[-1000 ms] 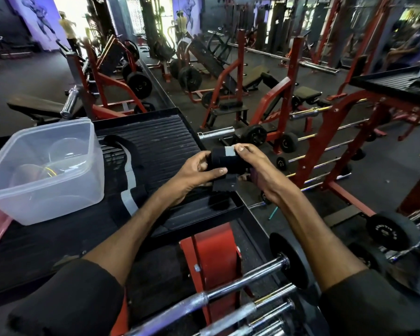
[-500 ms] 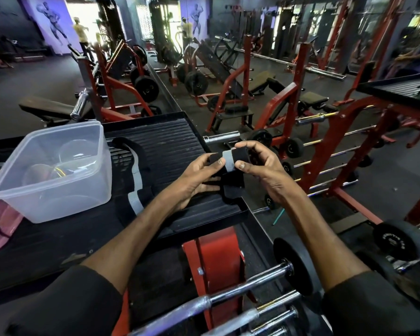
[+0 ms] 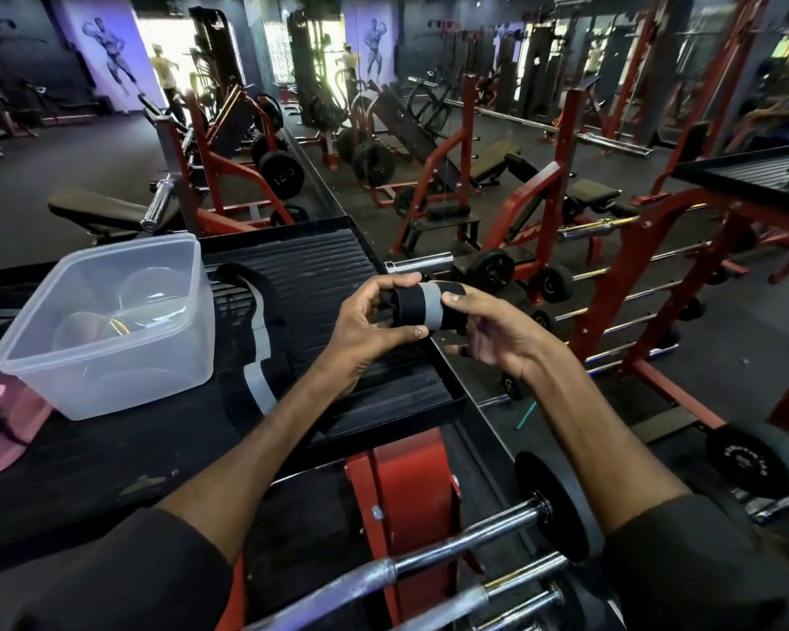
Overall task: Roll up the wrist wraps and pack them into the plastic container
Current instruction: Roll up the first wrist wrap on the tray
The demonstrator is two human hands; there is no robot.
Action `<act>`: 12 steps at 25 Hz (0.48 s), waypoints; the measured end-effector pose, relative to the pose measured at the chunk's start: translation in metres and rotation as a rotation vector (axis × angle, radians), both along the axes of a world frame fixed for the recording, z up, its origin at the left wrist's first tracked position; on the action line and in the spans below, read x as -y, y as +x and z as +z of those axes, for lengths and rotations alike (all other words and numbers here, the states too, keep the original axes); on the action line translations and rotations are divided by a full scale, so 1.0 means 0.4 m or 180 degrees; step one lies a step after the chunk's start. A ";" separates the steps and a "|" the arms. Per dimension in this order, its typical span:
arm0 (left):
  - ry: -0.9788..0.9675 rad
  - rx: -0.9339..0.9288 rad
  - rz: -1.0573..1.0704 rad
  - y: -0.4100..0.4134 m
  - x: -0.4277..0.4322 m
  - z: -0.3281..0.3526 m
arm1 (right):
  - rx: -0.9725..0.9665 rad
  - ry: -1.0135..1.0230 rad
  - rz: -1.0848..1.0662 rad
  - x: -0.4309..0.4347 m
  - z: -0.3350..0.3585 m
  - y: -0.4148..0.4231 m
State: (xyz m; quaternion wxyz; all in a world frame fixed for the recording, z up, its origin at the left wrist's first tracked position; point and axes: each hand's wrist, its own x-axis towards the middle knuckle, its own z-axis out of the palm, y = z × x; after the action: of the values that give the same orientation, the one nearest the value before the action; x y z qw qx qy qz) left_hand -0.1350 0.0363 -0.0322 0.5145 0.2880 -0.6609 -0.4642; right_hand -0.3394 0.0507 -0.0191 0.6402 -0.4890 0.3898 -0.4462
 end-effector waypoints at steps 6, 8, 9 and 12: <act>0.0626 -0.0047 -0.0362 0.020 0.013 0.003 | 0.0427 -0.0040 -0.0506 0.004 -0.029 0.020; 0.1161 -0.0206 -0.0360 0.017 0.013 0.007 | 0.0606 -0.0069 -0.0562 -0.002 -0.032 0.038; 0.1286 -0.0158 -0.0259 0.016 0.013 0.007 | 0.0674 -0.0120 -0.0582 -0.002 -0.036 0.047; 0.1431 -0.0047 -0.0228 0.013 -0.001 0.011 | 0.0759 -0.0353 -0.0570 -0.007 -0.039 0.067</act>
State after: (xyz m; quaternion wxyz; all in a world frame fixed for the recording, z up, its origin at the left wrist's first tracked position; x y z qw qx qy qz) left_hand -0.1299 0.0367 -0.0276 0.4255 0.3684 -0.5468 -0.6198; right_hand -0.3126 0.0537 -0.0345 0.6115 -0.4305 0.3278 -0.5773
